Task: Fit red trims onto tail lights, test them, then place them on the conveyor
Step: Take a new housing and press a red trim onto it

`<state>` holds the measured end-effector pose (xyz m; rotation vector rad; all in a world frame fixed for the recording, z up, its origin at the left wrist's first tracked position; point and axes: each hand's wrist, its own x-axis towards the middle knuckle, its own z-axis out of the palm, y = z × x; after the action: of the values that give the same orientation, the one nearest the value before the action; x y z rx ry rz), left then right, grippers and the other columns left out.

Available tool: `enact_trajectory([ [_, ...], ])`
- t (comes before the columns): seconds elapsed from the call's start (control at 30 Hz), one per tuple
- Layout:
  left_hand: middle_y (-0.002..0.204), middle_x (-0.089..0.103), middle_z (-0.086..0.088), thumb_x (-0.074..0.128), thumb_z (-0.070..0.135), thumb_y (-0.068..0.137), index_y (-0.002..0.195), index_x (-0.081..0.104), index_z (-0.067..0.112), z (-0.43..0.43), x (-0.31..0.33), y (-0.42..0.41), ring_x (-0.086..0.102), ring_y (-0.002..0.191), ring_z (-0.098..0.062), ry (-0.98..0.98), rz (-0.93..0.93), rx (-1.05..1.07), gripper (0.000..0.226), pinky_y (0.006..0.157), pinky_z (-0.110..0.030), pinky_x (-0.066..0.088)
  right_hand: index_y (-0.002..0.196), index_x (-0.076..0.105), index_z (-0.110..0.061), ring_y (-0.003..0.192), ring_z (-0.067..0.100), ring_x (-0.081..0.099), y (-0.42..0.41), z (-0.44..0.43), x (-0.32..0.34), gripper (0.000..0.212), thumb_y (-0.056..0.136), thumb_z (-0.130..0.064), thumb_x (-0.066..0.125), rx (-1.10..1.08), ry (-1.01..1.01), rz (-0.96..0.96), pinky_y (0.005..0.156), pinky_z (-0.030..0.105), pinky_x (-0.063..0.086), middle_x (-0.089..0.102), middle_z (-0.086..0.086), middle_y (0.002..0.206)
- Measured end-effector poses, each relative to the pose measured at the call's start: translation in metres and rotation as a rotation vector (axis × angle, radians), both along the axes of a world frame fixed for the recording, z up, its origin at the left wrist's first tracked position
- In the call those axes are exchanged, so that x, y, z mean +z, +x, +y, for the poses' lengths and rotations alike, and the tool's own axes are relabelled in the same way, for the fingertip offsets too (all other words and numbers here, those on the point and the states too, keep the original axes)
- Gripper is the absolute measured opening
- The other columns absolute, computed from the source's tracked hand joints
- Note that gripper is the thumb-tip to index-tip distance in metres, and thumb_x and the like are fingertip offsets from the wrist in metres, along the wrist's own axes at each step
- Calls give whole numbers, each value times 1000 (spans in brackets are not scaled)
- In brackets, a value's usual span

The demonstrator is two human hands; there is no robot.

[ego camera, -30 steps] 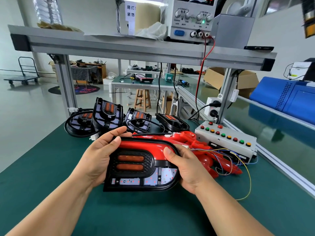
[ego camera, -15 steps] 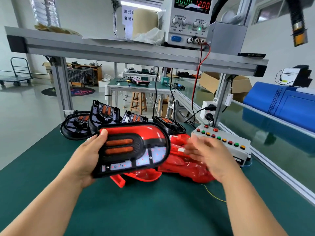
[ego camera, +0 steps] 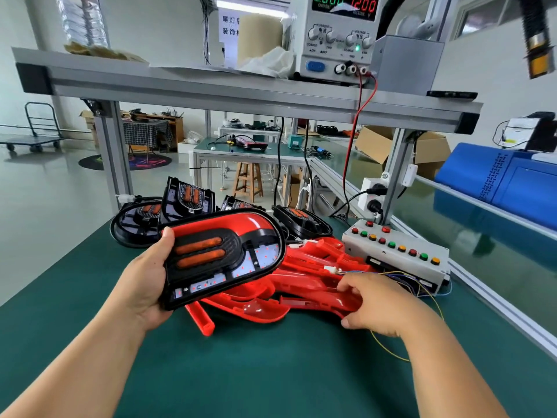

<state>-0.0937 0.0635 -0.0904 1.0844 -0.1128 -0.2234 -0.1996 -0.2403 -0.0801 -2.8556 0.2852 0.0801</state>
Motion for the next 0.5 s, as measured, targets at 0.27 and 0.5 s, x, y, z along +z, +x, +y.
enact_trajectory([
  [0.27, 104, 73, -22, 43, 50, 98, 88, 80, 9, 1, -1, -1, 73, 90, -33, -4, 38, 2, 57, 61, -39, 60, 99, 66, -48, 98, 0, 59, 1, -2, -1, 33, 80, -24, 79, 64, 474, -287, 88, 25, 45, 61, -19, 109],
  [0.5, 107, 72, -23, 47, 52, 97, 106, 73, 6, 4, 1, -1, 73, 91, -36, -11, 64, 27, 54, 59, -41, 60, 90, 79, -31, 95, 21, 64, 8, 3, -3, 19, 73, -25, 76, 3, 1112, -597, 94, 42, 51, 73, 3, 100],
])
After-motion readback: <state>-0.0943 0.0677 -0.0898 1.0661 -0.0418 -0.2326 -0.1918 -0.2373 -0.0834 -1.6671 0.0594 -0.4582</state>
